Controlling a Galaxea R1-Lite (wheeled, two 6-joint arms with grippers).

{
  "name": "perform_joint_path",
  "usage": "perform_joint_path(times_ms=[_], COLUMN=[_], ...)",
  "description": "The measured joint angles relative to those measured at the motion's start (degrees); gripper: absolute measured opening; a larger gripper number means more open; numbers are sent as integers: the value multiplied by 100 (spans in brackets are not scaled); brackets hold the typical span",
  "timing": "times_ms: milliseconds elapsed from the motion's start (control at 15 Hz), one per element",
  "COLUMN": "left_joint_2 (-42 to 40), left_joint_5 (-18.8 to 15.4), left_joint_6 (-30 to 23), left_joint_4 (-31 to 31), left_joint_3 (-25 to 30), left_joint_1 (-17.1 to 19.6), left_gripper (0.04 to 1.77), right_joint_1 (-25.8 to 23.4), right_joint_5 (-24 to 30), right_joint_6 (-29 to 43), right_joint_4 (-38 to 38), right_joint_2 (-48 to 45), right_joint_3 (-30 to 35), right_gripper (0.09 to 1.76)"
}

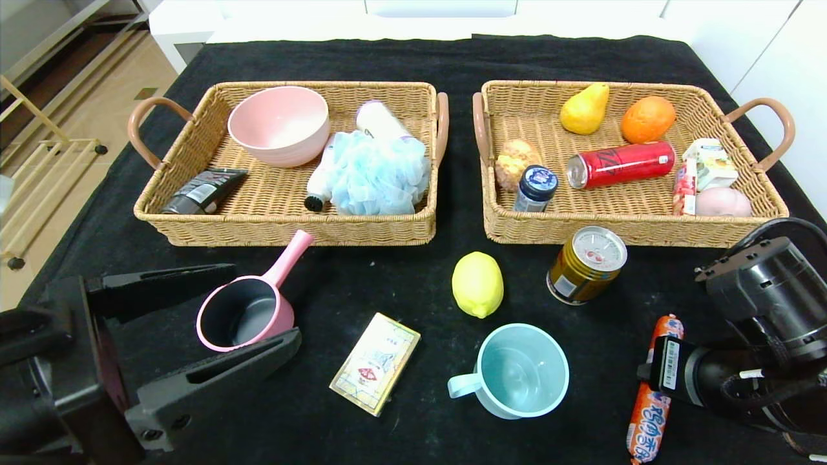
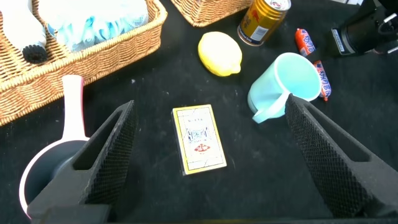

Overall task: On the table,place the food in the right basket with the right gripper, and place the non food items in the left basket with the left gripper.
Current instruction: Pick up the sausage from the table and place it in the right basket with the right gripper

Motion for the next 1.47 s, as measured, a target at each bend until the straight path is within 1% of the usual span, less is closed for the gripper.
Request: perform_joint_path(times_ms=[667, 867, 1000, 1200, 1467], left_joint_2=[6, 9, 9, 9, 6], left_joint_5=[-5, -7, -7, -7, -9], left_joint_6=[11, 11, 15, 20, 20], left_joint_4=[41, 41, 41, 41, 41], left_joint_3=[27, 30, 30, 30, 33], left_joint_1=[-16, -16, -16, -16, -16], left_gripper=[172, 172, 172, 172, 172], right_joint_1=[52, 105, 146, 124, -179], right_joint_5=[7, 7, -23, -39, -45], right_joint_6=[-10, -33, -104, -394, -920], right_joint_4=[17, 22, 162, 458, 502], right_joint_2=[-59, -210, -386, -695, -846], right_joint_3=[35, 22, -35, -428, -1309], right_gripper=[49, 49, 49, 49, 49])
